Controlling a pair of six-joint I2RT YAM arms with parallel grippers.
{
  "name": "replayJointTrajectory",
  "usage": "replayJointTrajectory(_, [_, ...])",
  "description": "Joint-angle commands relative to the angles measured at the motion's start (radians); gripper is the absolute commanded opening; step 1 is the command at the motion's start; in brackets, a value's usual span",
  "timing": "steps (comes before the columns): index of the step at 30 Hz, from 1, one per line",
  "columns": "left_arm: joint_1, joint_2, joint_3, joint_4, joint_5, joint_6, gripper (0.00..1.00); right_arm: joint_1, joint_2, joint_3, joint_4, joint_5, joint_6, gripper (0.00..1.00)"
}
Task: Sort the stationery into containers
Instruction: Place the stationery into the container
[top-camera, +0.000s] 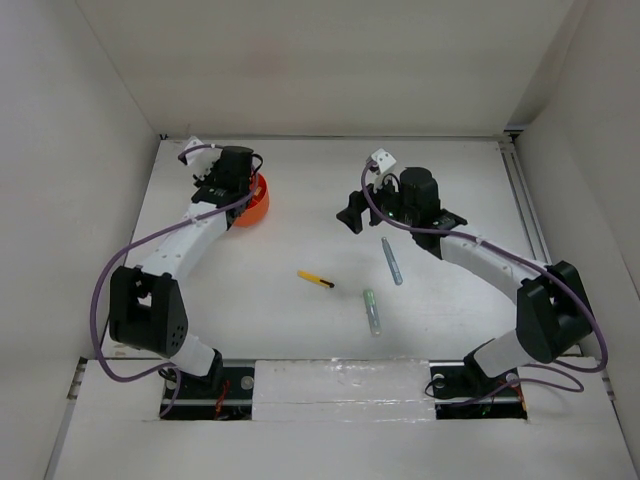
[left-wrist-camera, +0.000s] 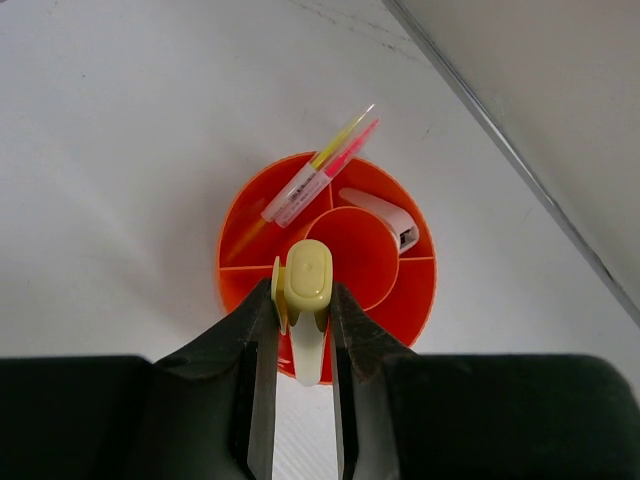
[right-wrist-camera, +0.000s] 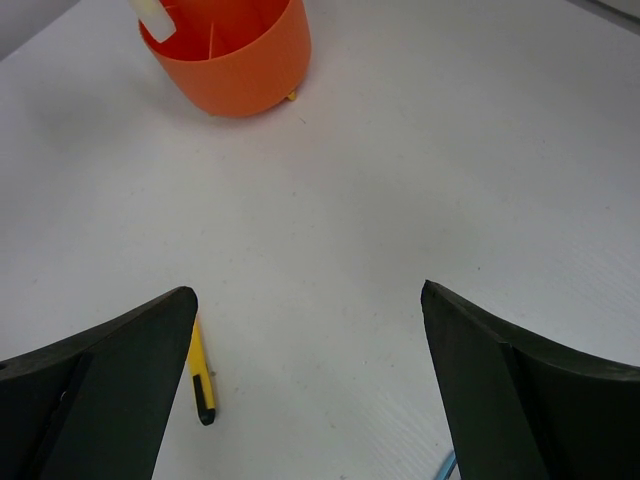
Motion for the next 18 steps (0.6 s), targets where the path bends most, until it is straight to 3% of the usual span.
replayJointTrajectory(1, [-0.001,-0.001,-0.025,0.036,-0.033,-0.049,0.0,0.009,0.007,0.043,0.051,-0.02,-0.014,1.0])
replayJointTrajectory(18, [-0.001,0.007,-0.097,0.092,-0.061,-0.1,0.03,0.009,0.016,0.043,0.06,-0.039,-0.014,1.0])
